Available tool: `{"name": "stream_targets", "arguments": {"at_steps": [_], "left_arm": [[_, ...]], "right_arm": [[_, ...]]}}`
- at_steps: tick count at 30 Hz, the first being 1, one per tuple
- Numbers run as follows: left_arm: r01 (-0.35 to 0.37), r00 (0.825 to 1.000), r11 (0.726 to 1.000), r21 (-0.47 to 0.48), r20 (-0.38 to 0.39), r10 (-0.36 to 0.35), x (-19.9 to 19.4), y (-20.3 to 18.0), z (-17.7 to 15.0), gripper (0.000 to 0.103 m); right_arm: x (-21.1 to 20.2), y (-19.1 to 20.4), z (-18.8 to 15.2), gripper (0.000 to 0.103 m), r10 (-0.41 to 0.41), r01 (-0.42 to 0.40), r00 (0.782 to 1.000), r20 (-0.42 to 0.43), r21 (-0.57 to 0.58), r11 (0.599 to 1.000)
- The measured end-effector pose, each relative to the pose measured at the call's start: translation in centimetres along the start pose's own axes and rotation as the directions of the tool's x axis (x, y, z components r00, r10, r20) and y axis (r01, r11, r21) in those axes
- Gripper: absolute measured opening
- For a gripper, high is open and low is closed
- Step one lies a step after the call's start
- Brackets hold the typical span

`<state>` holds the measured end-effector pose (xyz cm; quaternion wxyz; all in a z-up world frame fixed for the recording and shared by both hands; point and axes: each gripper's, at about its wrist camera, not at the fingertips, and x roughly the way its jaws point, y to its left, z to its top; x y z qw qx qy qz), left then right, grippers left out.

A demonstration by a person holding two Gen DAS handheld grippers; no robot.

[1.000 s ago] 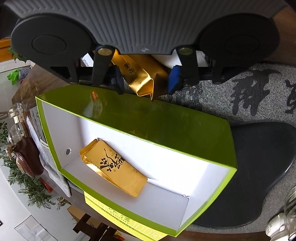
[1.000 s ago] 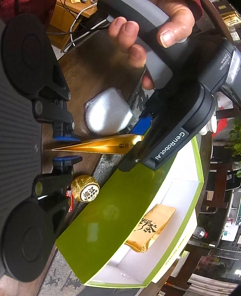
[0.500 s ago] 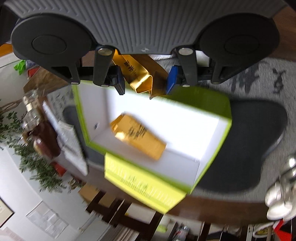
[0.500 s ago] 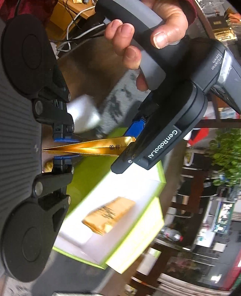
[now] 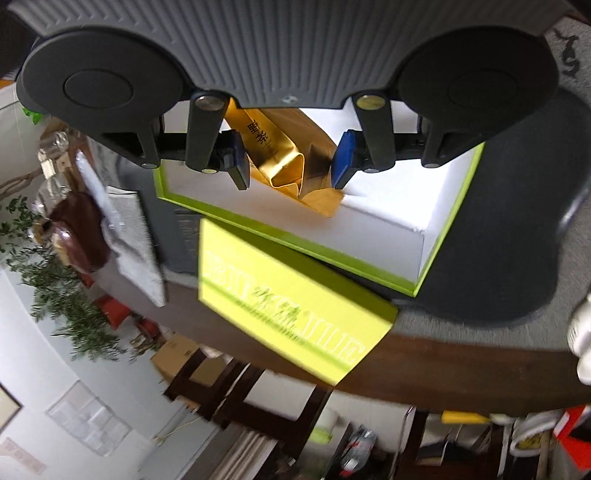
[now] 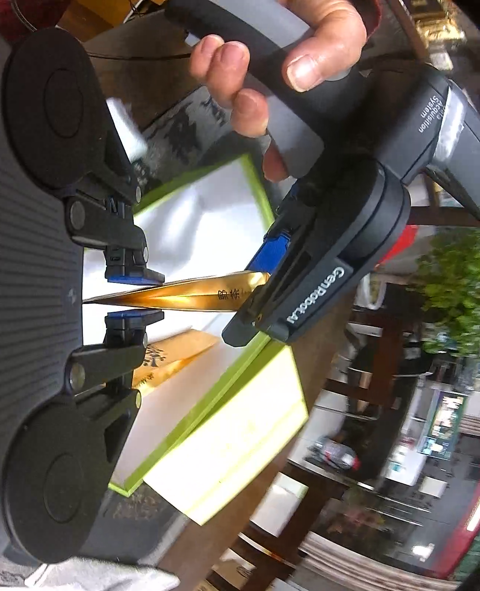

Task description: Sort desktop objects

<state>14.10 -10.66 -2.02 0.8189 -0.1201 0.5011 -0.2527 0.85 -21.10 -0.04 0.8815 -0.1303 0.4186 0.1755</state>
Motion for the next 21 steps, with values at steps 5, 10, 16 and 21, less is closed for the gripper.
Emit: {"name": "stream_targets", "arguments": {"at_steps": [5,10,16,21], "left_arm": [[-0.026,0.998,0.999,-0.035,-0.057,0.024,4.2,1.9,0.8,0.048],[-0.044,0.995,0.997,-0.059,-0.091,0.039,6.9,3.2,1.4,0.048],[-0.036,0.995,0.997,-0.068,-0.092,0.03,7.3,3.8,1.6,0.049],[-0.041,0.996,0.998,-0.048,-0.082,0.037,6.5,3.4,1.4,0.053]], "right_arm": [[4.4,-2.1,0.1,0.012,0.023,-0.021,0.996,-0.082,0.03,0.999],[7.5,-3.3,0.4,0.012,0.027,-0.021,0.989,-0.148,0.04,0.999],[8.9,-3.9,0.3,0.016,0.029,-0.022,0.984,-0.177,0.039,0.999],[7.8,-3.6,0.1,0.023,0.015,-0.007,0.99,-0.143,0.059,0.998]]}}
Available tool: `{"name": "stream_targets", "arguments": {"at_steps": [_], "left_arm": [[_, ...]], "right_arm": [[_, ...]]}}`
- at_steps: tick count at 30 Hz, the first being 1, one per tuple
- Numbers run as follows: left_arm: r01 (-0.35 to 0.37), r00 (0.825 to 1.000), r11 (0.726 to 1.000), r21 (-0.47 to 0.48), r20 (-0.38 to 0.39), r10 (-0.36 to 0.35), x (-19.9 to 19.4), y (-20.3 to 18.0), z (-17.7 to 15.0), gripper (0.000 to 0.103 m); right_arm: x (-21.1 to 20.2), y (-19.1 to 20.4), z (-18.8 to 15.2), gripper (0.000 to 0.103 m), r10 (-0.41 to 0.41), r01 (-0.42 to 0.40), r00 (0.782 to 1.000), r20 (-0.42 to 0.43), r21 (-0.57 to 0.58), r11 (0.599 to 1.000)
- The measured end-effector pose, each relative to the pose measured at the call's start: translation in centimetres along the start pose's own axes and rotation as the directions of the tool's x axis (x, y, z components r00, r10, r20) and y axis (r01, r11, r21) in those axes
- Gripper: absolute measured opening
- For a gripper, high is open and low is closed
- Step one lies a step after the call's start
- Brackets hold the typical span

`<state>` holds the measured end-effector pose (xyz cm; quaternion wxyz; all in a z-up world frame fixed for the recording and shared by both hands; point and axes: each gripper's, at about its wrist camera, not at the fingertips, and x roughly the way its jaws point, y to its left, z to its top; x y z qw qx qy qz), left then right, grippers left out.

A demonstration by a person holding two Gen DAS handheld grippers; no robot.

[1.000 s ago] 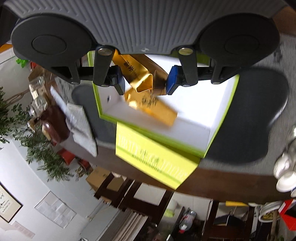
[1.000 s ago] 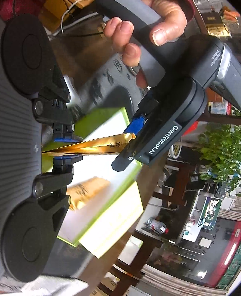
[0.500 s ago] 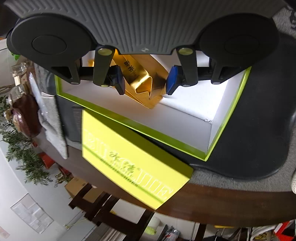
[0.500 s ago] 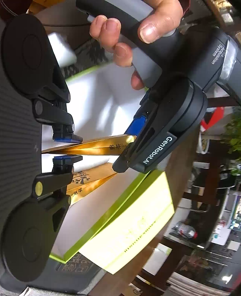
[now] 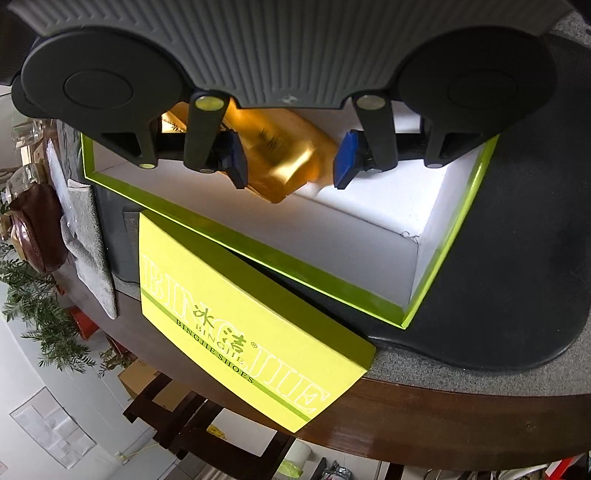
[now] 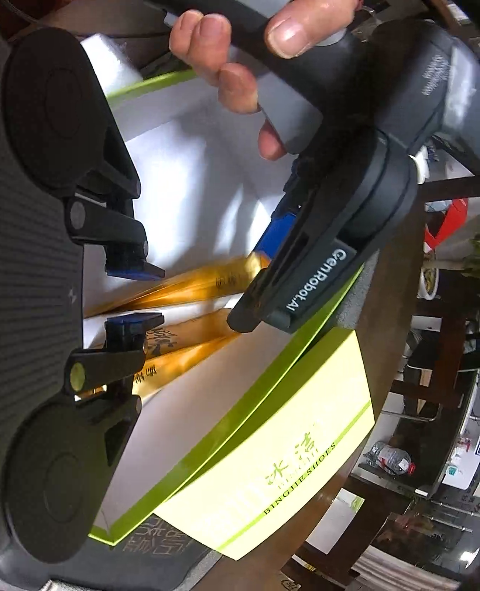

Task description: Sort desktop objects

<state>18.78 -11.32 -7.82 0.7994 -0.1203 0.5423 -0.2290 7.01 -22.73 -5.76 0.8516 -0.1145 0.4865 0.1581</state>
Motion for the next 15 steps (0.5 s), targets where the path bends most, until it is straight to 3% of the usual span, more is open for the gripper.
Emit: {"name": "stream_targets", "arguments": {"at_steps": [4,8,10,15], "left_arm": [[-0.001,1.0,1.0,0.027,0.019,0.0,-1.4,-0.7,-0.4,0.057],[0.007,0.999,0.998,0.057,0.049,-0.01,-3.7,-1.5,-1.1,0.057],[0.023,0.997,0.997,0.076,0.071,-0.028,-5.1,-1.9,-1.7,0.058],[0.034,0.989,0.988,0.154,0.136,-0.055,-8.7,-2.9,-3.9,0.064]], "right_arm": [[-1.8,0.1,-0.2,0.044,-0.017,0.016,0.999,0.043,0.014,1.0],[-4.4,0.4,-0.9,0.055,-0.045,0.043,0.993,0.111,0.028,0.999],[-6.0,0.6,-1.4,0.072,-0.054,0.047,0.988,0.148,0.045,0.998],[-9.9,2.0,-3.3,0.085,-0.084,0.07,0.969,0.234,0.066,0.995]]}}
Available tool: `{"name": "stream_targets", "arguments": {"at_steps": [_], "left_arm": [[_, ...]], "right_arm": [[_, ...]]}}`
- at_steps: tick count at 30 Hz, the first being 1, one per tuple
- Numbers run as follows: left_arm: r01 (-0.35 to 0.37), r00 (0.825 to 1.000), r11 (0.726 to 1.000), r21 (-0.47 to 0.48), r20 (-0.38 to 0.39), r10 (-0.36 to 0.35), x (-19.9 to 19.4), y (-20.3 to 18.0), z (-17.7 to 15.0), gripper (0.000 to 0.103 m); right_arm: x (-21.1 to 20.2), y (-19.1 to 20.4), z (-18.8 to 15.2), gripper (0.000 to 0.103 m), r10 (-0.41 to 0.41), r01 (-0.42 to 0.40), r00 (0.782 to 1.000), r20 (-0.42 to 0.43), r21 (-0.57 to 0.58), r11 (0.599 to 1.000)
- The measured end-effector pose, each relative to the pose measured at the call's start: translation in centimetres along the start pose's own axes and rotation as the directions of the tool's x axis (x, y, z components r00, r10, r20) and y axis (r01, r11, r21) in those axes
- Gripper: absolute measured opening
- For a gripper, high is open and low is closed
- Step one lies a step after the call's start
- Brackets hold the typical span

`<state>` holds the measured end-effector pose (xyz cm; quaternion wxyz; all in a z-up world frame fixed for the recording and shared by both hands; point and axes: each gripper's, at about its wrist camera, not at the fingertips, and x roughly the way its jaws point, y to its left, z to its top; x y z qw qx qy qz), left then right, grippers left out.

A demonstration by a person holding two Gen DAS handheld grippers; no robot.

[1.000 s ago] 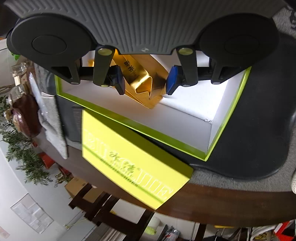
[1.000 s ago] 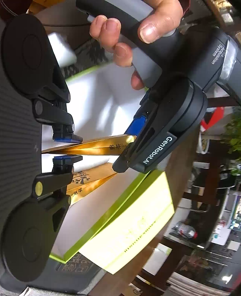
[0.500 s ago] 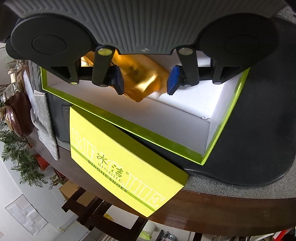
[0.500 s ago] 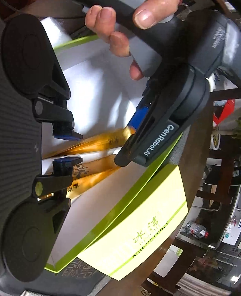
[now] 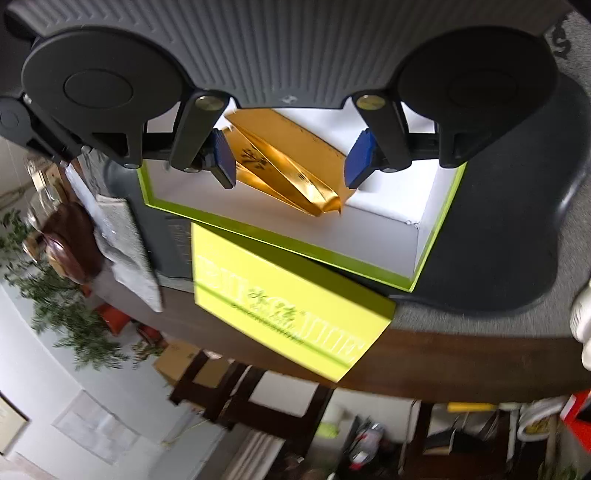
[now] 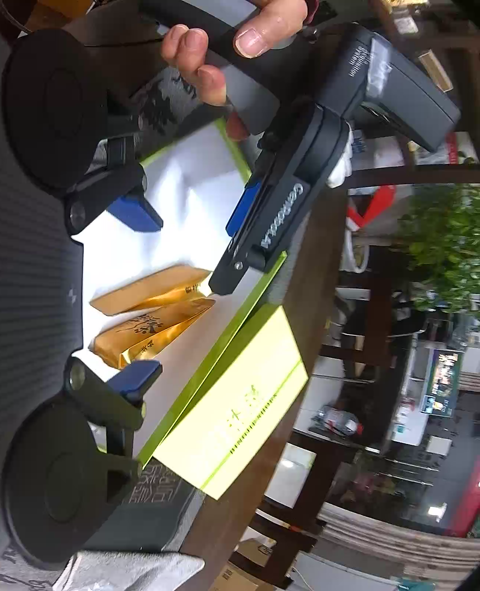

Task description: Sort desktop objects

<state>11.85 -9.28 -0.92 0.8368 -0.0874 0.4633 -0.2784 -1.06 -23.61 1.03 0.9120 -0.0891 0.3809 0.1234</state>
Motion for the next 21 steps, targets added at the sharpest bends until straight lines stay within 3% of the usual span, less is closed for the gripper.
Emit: {"name": "stream_targets", "arguments": {"at_steps": [2,7,10,15,21], "left_arm": [[0.008,1.0,1.0,0.027,0.022,-0.008,-1.5,-0.5,-0.8,0.064],[0.025,0.997,0.993,0.116,0.068,-0.033,-4.9,-1.4,-3.4,0.065],[0.025,0.997,0.986,0.162,0.072,-0.037,-6.2,-1.6,-5.3,0.068],[0.031,0.999,0.975,0.219,0.023,-0.037,-6.5,-1.5,-8.6,0.068],[0.053,0.998,0.979,0.196,-0.033,-0.047,-5.7,-1.0,-10.9,0.068]], "right_arm": [[-1.3,0.4,-0.6,0.087,-0.007,0.007,1.0,0.021,0.001,1.0],[-4.4,2.4,-3.1,0.103,-0.004,0.004,0.998,0.07,-0.009,1.0],[-5.9,3.8,-5.2,0.103,-0.006,0.007,0.995,0.095,-0.014,1.0],[-5.7,5.4,-8.5,0.103,0.007,-0.007,0.999,0.046,0.009,1.0],[-3.4,6.4,-10.4,0.095,0.044,-0.044,0.999,0.011,0.066,0.997]]}}
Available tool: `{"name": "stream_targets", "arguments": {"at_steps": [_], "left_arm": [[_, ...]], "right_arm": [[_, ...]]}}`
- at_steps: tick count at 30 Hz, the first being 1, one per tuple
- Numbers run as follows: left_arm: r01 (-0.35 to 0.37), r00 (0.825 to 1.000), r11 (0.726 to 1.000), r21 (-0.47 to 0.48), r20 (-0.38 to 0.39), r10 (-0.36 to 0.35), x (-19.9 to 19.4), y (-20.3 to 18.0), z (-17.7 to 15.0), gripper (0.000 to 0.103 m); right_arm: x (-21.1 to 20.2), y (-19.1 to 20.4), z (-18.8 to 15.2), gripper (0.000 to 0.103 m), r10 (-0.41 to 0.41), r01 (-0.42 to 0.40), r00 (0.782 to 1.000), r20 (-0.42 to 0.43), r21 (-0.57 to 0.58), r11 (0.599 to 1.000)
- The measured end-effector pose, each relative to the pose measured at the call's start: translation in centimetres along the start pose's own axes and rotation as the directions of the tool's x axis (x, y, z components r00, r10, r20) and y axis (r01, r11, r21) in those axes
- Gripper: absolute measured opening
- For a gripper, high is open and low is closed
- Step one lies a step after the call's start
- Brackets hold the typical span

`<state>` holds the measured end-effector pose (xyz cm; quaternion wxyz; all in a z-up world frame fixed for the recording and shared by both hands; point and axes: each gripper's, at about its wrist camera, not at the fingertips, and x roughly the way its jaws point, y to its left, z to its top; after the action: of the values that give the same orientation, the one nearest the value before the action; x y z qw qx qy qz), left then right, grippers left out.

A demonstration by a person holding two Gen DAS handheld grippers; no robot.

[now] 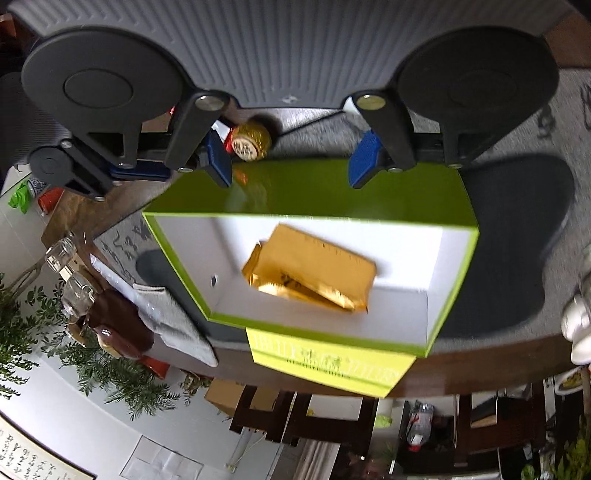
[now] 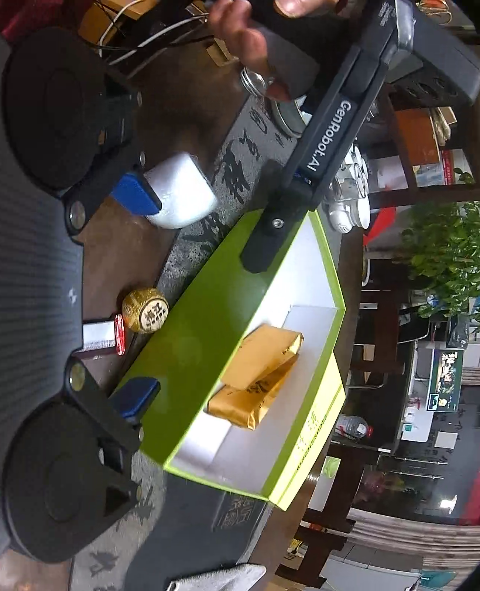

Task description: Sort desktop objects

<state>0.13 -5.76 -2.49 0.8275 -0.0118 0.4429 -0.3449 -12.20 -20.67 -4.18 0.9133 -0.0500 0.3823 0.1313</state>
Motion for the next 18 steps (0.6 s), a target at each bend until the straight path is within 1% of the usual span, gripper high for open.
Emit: {"name": "stream_targets", "arguments": {"at_steps": [2,3,4,8,9,11,12,15,18], "left_arm": [[0.008,1.0,1.0,0.002,-0.013,-0.008,0.3,-0.1,-0.4,0.068],[0.012,1.0,1.0,0.007,-0.018,-0.012,0.4,-0.2,-0.6,0.068],[0.015,1.0,1.0,0.016,-0.02,-0.014,0.5,-0.4,-0.7,0.068],[0.023,0.999,0.999,0.026,-0.034,-0.022,1.0,-0.6,-1.1,0.068],[0.022,0.999,0.999,0.024,-0.039,-0.021,1.1,-0.6,-1.1,0.068],[0.02,0.999,1.0,0.022,-0.046,-0.019,1.4,-0.6,-1.2,0.068],[0.02,0.999,1.0,0.021,-0.05,-0.019,1.5,-0.5,-1.3,0.068],[0.027,0.998,0.999,0.024,-0.063,-0.025,2.0,-0.6,-1.2,0.068],[0.031,0.996,0.999,0.036,-0.08,-0.028,2.8,-0.7,-1.0,0.068]], "right_arm": [[0.8,0.1,-0.5,0.093,-0.007,0.007,1.0,0.007,0.012,1.0],[1.3,0.0,-0.6,0.092,-0.007,0.007,1.0,0.002,0.036,0.999],[1.8,-0.2,-0.7,0.087,-0.006,0.006,1.0,-0.002,0.06,0.998],[3.4,-1.0,-0.9,0.074,0.01,-0.007,1.0,-0.016,0.149,0.989],[3.6,-1.0,-1.0,0.068,0.004,-0.001,1.0,-0.02,0.155,0.988],[4.2,-1.0,-1.2,0.062,-0.005,0.01,0.999,-0.032,0.154,0.988],[4.4,-0.9,-1.3,0.057,-0.008,0.013,0.999,-0.034,0.149,0.989],[4.7,-0.8,-1.4,0.052,-0.01,0.017,0.999,-0.045,0.139,0.99],[5.0,-0.8,-1.5,0.049,-0.012,0.02,0.999,-0.052,0.141,0.99]]}}
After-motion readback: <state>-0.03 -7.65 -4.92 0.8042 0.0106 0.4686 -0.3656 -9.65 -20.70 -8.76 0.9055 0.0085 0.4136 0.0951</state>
